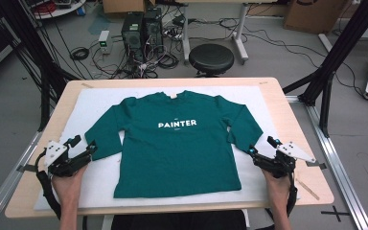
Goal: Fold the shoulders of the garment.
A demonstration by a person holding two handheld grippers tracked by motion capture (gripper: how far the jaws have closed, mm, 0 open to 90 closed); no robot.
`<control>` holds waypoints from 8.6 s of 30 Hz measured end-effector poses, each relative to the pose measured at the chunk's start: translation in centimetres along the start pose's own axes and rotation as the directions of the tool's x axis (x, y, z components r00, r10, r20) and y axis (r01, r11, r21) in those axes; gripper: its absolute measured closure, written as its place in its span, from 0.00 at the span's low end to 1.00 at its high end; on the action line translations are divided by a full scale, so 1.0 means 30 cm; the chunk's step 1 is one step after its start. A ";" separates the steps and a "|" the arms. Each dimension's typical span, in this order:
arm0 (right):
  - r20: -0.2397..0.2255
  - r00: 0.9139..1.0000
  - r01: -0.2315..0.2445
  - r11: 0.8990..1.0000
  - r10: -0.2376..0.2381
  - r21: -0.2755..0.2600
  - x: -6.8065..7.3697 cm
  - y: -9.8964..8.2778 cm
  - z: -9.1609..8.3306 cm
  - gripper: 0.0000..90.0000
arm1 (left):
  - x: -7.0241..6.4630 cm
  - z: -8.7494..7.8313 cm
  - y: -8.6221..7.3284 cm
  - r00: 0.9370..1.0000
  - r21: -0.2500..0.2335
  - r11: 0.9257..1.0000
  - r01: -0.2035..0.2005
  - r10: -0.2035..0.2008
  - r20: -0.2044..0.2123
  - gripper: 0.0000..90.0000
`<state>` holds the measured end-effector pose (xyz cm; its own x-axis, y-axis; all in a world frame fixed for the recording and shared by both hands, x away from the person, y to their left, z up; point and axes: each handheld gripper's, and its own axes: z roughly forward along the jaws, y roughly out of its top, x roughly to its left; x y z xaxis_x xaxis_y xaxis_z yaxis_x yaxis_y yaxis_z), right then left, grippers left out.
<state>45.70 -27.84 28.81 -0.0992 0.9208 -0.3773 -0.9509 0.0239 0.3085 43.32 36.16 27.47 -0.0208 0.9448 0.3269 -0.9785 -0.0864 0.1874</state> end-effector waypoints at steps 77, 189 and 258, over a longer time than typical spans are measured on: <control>0.024 0.999 0.035 0.999 -0.036 0.041 0.014 0.005 0.014 0.21 | -0.088 0.186 0.088 0.995 0.601 0.795 -0.079 0.029 0.093 0.95; 0.026 0.998 0.059 0.996 -0.061 0.059 0.021 0.007 0.020 0.21 | -0.892 0.575 0.195 0.837 0.445 0.871 -0.208 -0.077 0.542 0.94; 0.032 0.998 0.051 0.997 -0.053 0.066 0.021 0.008 0.021 0.21 | -0.094 0.071 0.044 0.992 0.216 0.976 -0.026 -0.002 0.128 0.29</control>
<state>45.59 -27.01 29.21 -0.0394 0.9302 -0.3649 -0.9332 0.0963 0.3462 42.52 32.69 28.78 0.0077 0.8966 0.4427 -0.9100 -0.1773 0.3748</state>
